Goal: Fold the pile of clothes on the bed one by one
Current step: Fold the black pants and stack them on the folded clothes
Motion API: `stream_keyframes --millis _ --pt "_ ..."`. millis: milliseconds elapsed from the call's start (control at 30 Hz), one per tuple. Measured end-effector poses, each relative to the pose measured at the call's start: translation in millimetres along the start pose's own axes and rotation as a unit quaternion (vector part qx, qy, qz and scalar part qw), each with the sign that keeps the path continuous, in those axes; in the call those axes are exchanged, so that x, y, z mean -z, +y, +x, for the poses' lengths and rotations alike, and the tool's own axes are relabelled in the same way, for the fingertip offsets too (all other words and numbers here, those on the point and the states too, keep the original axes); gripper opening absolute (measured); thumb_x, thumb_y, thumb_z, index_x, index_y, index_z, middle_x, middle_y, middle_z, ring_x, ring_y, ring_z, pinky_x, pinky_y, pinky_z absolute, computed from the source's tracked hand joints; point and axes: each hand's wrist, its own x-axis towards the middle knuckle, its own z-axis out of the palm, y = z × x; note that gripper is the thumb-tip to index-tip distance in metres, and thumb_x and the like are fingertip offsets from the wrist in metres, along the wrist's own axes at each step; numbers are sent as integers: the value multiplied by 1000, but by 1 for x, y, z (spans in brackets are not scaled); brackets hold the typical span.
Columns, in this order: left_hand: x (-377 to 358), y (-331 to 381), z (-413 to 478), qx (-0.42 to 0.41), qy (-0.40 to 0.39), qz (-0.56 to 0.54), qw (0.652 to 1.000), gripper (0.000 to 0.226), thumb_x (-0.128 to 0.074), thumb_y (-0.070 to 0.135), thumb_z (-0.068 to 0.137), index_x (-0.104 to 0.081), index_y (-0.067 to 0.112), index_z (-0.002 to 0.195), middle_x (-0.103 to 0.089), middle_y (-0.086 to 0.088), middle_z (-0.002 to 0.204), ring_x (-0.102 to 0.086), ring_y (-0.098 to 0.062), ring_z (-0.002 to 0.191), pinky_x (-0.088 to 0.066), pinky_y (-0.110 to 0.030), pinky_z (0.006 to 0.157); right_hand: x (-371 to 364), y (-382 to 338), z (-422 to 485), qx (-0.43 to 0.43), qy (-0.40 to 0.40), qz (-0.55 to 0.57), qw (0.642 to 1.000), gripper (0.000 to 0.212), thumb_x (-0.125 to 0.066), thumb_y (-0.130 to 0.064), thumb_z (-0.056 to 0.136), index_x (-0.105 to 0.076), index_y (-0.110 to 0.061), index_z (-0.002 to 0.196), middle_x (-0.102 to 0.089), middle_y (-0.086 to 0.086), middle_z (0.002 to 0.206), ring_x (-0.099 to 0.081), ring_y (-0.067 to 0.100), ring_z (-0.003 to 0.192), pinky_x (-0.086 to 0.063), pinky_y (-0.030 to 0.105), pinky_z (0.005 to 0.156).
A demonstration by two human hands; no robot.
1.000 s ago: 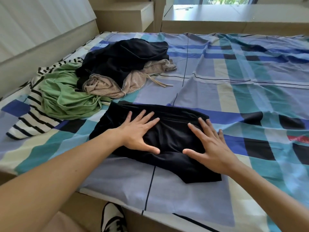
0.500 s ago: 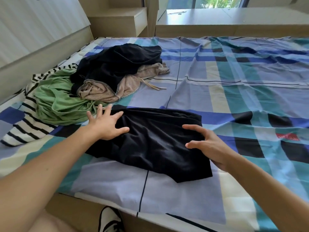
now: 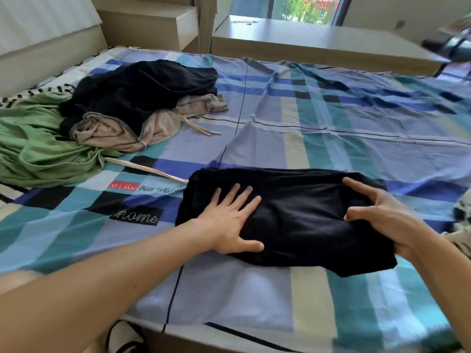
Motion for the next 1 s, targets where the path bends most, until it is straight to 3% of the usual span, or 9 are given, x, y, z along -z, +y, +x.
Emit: stream_keyframes --millis 200,367,467,567,667,767,833,900,1000 --pt "12 -7 2 -12 -52 -27 998 127 -54 89 70 12 27 160 25 2 165 28 -24 150 9 -59 121 -8 13 8 -31 -15 -63 997 91 -63 20 75 -42 -26 151 -71 13 76 -65 16 49 -52 23 44" --pt "42 -17 -5 10 45 -258 965 78 -50 76 85 -44 31 149 -32 3 161 -22 -16 151 -19 -35 122 -9 -23 9 -1 2 -72 997 88 -69 13 75 -48 -34 146 -72 16 93 -69 22 64 -60 29 59" --pt "71 -21 -11 55 108 -528 841 51 -49 68 92 -67 27 118 -65 1 128 -59 -19 123 -43 -31 104 -30 -67 7 83 -6 -109 991 88 -74 6 72 -49 -39 144 -70 9 109 -71 15 74 -60 27 68" --pt "92 -39 -20 66 66 -711 696 71 -50 72 84 -61 14 124 -71 -13 119 -70 -31 106 -55 -47 94 -75 -105 2 158 -50 -146 975 101 -84 -10 67 -37 -44 150 -60 3 130 -67 13 101 -58 29 89" --pt "100 -60 -26 94 61 -771 627 77 -61 73 71 -65 12 118 -74 -9 96 -73 -27 83 -58 -42 76 -123 -114 -2 162 -200 -93 962 105 -82 -19 81 -14 -44 156 -52 -13 132 -69 17 103 -57 35 92" --pt "84 -69 -23 155 113 -706 682 39 -74 41 87 -68 11 111 -75 -2 82 -72 -15 65 -57 -27 56 -148 -98 9 164 -187 -30 968 87 -72 -18 91 -19 -35 158 -49 -10 132 -74 24 94 -59 43 91" --pt "61 -80 -12 201 149 -627 737 19 -79 20 85 -65 18 99 -75 -5 93 -73 -18 78 -61 -32 69 -150 -78 26 179 -103 -29 978 66 -70 -17 92 -41 -26 150 -59 -1 126 -72 22 98 -59 41 90" --pt "45 -89 -2 234 179 -555 778 21 -77 15 84 -61 20 96 -71 -8 103 -70 -25 93 -59 -37 84 -147 -56 38 196 -43 -61 978 45 -70 -15 91 -58 -22 134 -65 0 116 -69 14 97 -56 33 85" --pt "43 -87 4 282 220 -316 879 44 -69 20 86 -51 18 127 -61 -7 121 -59 -31 111 -49 -38 85 -143 -27 39 244 -15 -128 961 34 -70 -14 90 -66 -21 123 -66 -5 116 -63 6 106 -50 26 94"
